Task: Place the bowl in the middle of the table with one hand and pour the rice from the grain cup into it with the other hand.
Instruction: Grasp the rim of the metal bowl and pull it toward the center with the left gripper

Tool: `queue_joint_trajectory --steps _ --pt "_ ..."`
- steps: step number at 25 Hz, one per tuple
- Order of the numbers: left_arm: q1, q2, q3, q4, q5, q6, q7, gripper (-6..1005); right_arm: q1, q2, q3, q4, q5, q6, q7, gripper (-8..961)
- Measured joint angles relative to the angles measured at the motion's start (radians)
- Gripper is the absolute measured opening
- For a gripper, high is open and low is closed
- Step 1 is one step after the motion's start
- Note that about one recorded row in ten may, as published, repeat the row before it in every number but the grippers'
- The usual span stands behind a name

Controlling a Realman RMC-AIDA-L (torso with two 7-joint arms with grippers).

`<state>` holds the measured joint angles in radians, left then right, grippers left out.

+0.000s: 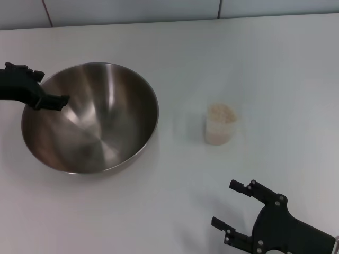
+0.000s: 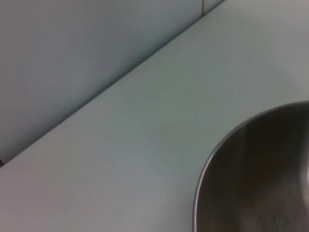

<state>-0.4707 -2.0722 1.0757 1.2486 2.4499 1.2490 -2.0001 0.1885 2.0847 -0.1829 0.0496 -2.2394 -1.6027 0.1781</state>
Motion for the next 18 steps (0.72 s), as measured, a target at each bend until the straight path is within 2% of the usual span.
queue_joint_trajectory --steps 14,18 --pt "-0.031 0.004 0.003 -0.038 0.051 0.003 -0.002 740 0.005 -0.002 0.0 0.001 0.001 -0.002 0.0 772" --pt "-0.051 0.003 0.005 -0.06 0.09 0.006 -0.003 659 0.004 -0.002 0.0 0.001 0.001 -0.003 0.0 772"
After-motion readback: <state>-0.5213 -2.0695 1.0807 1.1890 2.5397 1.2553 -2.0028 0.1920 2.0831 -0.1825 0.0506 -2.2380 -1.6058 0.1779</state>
